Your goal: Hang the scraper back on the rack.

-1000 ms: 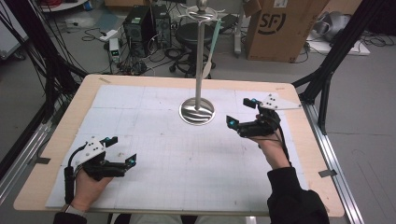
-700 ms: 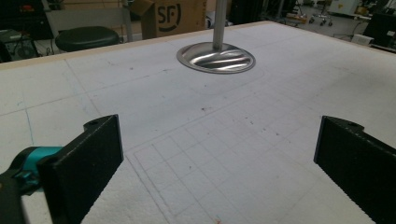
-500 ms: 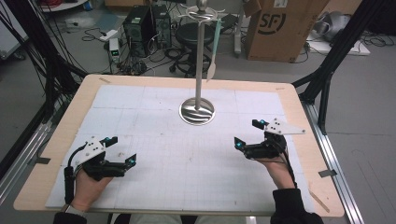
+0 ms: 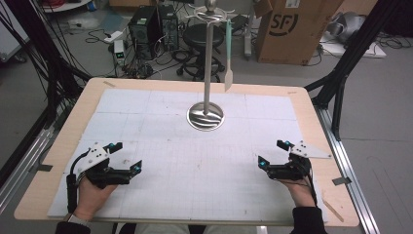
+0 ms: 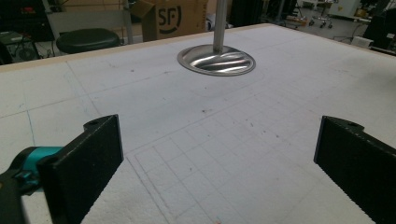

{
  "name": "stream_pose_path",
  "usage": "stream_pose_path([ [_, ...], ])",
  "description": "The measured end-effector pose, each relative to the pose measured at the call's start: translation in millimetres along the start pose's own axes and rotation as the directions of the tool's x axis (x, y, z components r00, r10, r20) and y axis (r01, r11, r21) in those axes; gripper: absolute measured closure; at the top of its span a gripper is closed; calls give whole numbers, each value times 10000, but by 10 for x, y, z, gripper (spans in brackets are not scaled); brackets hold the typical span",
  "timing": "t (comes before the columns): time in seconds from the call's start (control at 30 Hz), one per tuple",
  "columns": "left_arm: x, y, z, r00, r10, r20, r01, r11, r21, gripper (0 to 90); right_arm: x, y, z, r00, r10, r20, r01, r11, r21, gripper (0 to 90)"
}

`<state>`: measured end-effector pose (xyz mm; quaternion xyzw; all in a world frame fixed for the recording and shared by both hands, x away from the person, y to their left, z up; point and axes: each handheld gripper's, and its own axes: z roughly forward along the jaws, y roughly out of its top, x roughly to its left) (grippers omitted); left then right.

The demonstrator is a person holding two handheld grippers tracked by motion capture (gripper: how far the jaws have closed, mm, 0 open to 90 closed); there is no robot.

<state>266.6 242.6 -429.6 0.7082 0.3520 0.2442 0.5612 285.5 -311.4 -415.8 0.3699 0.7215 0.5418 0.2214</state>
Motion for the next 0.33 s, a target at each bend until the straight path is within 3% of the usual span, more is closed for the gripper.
stream_pose_path([
  [0.33, 20, 10, -3, 9999, 28, -106, -29, 10000, -72, 19, -105, -171, -97, 9979, 391, 525, -390, 9992, -24, 1],
])
